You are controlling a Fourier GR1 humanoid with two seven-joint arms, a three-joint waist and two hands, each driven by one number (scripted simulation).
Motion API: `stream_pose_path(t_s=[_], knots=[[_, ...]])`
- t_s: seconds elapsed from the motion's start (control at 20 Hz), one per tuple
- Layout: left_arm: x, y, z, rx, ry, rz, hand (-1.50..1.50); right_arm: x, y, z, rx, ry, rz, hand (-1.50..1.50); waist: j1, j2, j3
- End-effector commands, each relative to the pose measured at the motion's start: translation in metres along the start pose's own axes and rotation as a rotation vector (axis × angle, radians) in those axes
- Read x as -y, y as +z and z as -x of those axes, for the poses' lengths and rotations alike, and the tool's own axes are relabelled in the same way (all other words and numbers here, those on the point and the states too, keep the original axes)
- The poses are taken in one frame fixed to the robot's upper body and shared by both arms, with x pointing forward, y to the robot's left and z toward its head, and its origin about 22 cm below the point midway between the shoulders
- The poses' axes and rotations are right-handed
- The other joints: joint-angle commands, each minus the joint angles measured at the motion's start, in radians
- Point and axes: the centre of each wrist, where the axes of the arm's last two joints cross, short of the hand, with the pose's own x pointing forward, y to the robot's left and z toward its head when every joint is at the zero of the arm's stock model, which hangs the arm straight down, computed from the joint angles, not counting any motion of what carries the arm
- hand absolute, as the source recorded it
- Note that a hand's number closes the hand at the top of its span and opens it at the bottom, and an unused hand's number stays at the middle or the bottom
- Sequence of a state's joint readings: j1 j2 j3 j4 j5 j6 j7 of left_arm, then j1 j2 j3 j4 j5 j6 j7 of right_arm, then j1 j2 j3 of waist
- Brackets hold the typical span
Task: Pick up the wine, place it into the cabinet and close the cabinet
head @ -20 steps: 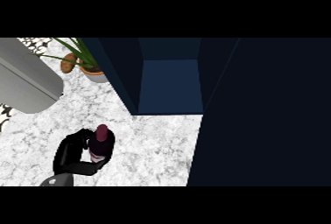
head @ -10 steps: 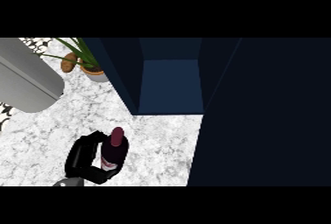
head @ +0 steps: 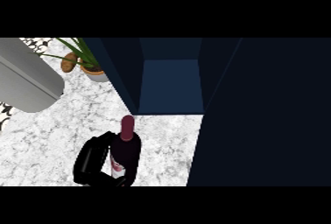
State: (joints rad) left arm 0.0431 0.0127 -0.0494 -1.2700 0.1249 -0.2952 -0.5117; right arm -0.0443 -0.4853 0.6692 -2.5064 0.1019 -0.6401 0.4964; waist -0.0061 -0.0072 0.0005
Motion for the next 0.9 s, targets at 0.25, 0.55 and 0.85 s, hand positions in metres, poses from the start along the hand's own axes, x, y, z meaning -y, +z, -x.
stream_pose_path(t_s=[0.25,0.55,0.85], knots=[[0.046,-0.001,-0.035,0.021,-0.027,0.02,1.5,0.006,0.033,-0.039,0.08,-0.07,0.003,-1.5,-0.003,-0.001,-0.001],[0.077,-0.042,-0.048,0.066,-0.076,-0.046,1.5,0.014,0.027,-0.034,0.074,-0.039,-0.005,-1.5,-0.007,0.004,0.0],[0.074,-0.067,-0.043,0.072,-0.153,-0.113,1.5,0.015,0.038,-0.041,0.067,-0.045,-0.002,-1.5,-0.016,0.003,-0.001]])
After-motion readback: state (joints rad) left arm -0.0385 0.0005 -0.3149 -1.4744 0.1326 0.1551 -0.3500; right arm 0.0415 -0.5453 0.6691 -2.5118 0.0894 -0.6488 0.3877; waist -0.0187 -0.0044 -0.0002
